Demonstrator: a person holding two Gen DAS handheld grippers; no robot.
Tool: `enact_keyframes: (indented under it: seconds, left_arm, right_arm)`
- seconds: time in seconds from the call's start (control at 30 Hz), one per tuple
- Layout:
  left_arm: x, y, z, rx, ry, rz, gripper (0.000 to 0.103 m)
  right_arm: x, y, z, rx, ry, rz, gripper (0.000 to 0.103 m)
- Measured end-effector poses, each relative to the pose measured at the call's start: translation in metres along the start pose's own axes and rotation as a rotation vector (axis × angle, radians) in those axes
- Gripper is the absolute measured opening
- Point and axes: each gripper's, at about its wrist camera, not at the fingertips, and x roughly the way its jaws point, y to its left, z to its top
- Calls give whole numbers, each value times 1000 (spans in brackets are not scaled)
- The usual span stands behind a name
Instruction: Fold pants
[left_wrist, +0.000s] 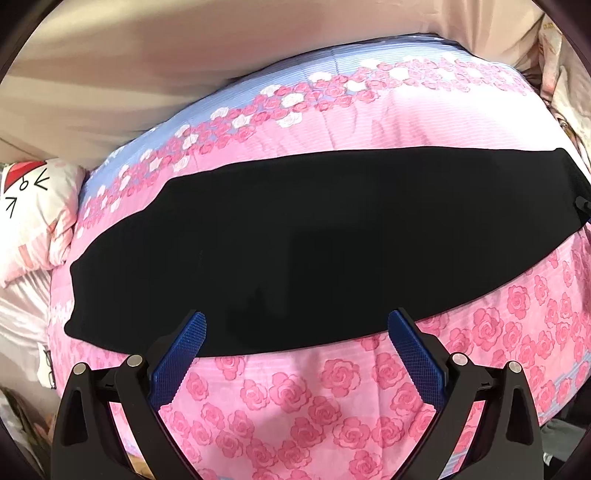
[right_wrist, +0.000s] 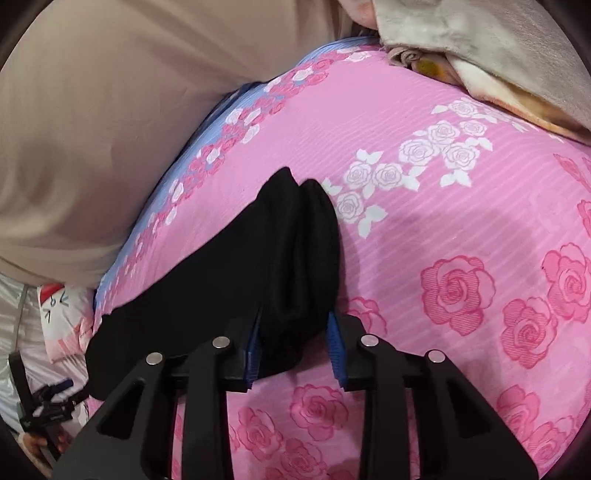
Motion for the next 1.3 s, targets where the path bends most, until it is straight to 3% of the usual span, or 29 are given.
enact_keyframes:
  seconds: [0.1, 0.3, 0.33, 0.37, 0.43, 0.53, 0.63, 0.67, 0.7, 0.73, 0.77, 0.8, 0.97, 1.07, 1.2, 1.3]
  left_arm:
    - [3, 9, -2, -20, 14, 3, 98]
    - [13, 44, -11, -104, 52, -11, 98]
    - [14, 48, -12, -108, 57, -13, 98]
    - [15, 53, -13, -111, 58, -11, 98]
    - [15, 60, -15, -114, 55, -4, 98]
    - [16, 69, -20, -123, 55, 1, 98]
    - [17, 76, -27, -138, 67, 3, 98]
    - [18, 78, -30, -142, 71, 3, 98]
    - [18, 79, -32, -144, 76, 4, 98]
    - [18, 80, -34, -144, 78, 7, 98]
    - [18, 81, -35, -144, 81, 10, 98]
    - [18, 81, -37, -144, 85, 13, 98]
    - [15, 86, -43, -146, 84, 17, 98]
    - [13, 95, -44, -160, 74, 16, 98]
    - [11, 121, -44, -210, 57, 1, 98]
    - [12, 143, -45, -248, 47, -5, 98]
  right_arm:
    - [2, -7, 2, 97, -27, 19, 31]
    - [3, 9, 4, 41, -21, -98, 32]
    - [0, 10, 4, 37, -26, -154, 44]
    - [-5, 10, 3, 33, -40, -186, 62]
    - [-15, 9, 1, 21, -93, -280, 82]
    - [-13, -1, 2, 34, -94, -262, 82]
    - [-5, 4, 3, -9, -104, -221, 79]
    - [-3, 7, 4, -21, -102, -205, 68]
    - [1, 8, 4, -30, -94, -193, 68]
    - [3, 9, 5, -39, -96, -201, 59]
    - [4, 10, 6, -40, -98, -213, 37]
    - [5, 4, 10, -12, -74, -174, 22]
    - [-5, 26, 10, -34, -86, -163, 21]
    - [-21, 72, 16, -99, -115, -120, 21]
    - [-18, 175, 17, -254, -88, 6, 21]
    - [9, 263, 1, -386, -22, 97, 21]
